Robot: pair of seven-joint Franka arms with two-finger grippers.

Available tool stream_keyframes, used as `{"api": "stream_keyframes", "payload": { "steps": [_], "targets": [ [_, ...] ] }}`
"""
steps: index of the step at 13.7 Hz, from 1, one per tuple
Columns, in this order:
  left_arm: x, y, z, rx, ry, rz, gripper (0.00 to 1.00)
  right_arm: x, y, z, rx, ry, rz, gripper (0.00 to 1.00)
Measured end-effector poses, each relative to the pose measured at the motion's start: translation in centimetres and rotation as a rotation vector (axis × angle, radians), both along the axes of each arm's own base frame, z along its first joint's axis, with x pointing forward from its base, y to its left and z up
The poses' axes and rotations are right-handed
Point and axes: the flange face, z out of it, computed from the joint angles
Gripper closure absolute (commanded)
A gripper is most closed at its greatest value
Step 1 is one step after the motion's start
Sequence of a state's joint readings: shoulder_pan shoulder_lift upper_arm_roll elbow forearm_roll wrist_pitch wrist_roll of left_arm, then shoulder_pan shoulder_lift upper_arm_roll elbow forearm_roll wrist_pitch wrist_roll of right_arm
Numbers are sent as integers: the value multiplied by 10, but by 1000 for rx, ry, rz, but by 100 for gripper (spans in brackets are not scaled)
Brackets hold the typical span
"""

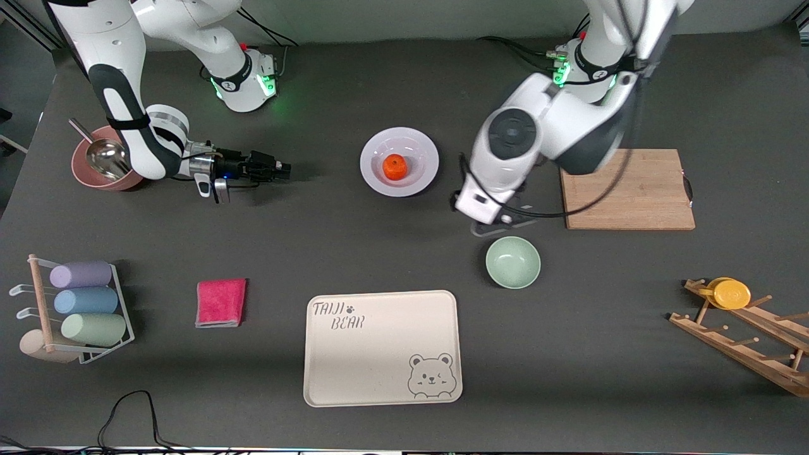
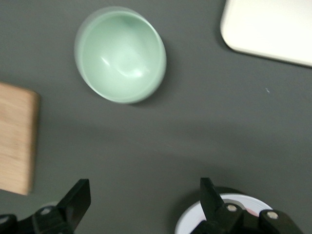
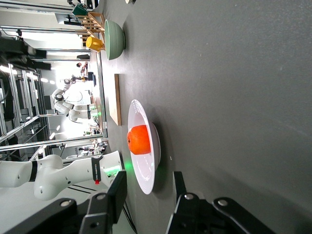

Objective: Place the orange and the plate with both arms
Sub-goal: 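Open the left gripper and lift it back toward its rest side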

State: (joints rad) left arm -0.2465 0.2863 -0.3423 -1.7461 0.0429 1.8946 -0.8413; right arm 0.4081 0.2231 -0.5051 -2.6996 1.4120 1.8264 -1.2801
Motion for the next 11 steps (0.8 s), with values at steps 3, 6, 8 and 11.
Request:
{"api": "stream_keyframes", "payload": {
  "steps": [3, 6, 8, 11],
  "targets": [
    [31, 102, 33, 13, 21, -78, 0, 0, 0, -2, -3, 5, 1, 61],
    [55, 208, 47, 28, 10, -108, 0, 0, 5, -6, 1, 13, -12, 61],
    [64, 271, 51, 14, 5, -126, 0, 1, 32, -11, 26, 4, -29, 61],
    [59, 315, 88, 23, -55, -144, 0, -6, 73, -23, 15, 7, -17, 61]
  ]
}}
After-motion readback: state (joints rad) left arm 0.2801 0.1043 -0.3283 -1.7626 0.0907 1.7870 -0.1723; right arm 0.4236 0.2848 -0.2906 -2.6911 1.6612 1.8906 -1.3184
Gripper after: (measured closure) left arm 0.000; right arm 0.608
